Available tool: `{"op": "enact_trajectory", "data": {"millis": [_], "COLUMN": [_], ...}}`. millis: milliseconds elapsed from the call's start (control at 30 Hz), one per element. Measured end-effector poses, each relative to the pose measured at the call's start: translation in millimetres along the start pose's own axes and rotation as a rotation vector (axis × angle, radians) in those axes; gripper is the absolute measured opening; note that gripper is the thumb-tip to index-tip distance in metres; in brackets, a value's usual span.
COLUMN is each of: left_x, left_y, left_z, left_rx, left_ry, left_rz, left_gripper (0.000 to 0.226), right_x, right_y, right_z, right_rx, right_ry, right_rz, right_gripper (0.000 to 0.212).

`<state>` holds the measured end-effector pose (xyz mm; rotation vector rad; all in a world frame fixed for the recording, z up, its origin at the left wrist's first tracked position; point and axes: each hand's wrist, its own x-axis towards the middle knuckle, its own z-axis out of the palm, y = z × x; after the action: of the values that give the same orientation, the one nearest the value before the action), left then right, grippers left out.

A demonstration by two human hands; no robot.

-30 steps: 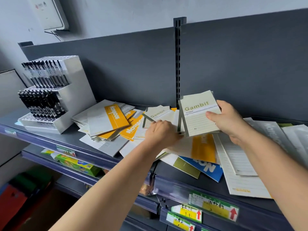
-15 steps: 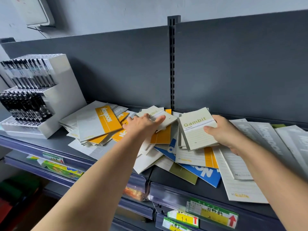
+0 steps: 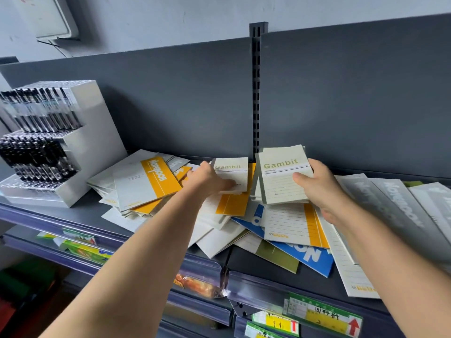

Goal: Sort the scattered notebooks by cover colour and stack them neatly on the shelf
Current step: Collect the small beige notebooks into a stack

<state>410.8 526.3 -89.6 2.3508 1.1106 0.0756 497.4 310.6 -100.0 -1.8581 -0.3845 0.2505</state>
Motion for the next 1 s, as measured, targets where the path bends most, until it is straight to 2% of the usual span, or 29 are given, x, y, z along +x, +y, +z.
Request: {"op": "enact_trajectory", "data": {"millis": [67,233,300,367,467,533,633,733,867,933,1000], "left_x": [2,4,2,-2,-9,-19,-36,-46,-47,-45,-45], "left_y": [2,4,3,3,5,11,19,25,28,26,28], "left_z": [-2,-15,-16,-17,-20,-20,-13,6,23,27,27], "left_rx": [-0.023,-0.042,-0.151,-0.295,-0.422,-0.533,-0.709,-0.601,-0.388,-0.342,-0.418], "left_ry": [-0.021,-0.093,-0.156,-0.143,0.044,0.106,-0.046,-0.187,-0.205,-0.196,-0.181], "left_rz": [0.003,-0.009,-0.015,0.010,0.096,0.166,0.179,0.171,0.210,0.238,0.277], "left_gripper": [0.095,0.079,0.063,0.039,0.031,0.028,0.017,0.019,0.035,0.039,0.037], "right_x": [1,-1,-1,-2,-7,-10,-14,-20,-28,-32,-39], "right_y": [1,10,10,9,7,6,2,-5,-5,-2,0], "right_z": [8,16,15,12,8,8,8,9,9,9,7], "right_rx": [-0.059,-0.186,-0.182,-0.182,-0.206,-0.174,-0.123,-0.085,-0.086,-0.011,0.062], "right_ry": [-0.017,-0.024,-0.012,0.009,0.023,0.004,-0.010,0.006,-0.019,0.006,0.044], "right_rz": [0.013,0.097,0.099,0.088,0.080,0.098,0.111,0.114,0.107,0.102,0.053], "right_gripper": [0.031,0.029,0.029,0.026,0.025,0.028,0.032,0.039,0.024,0.032,0.043]}}
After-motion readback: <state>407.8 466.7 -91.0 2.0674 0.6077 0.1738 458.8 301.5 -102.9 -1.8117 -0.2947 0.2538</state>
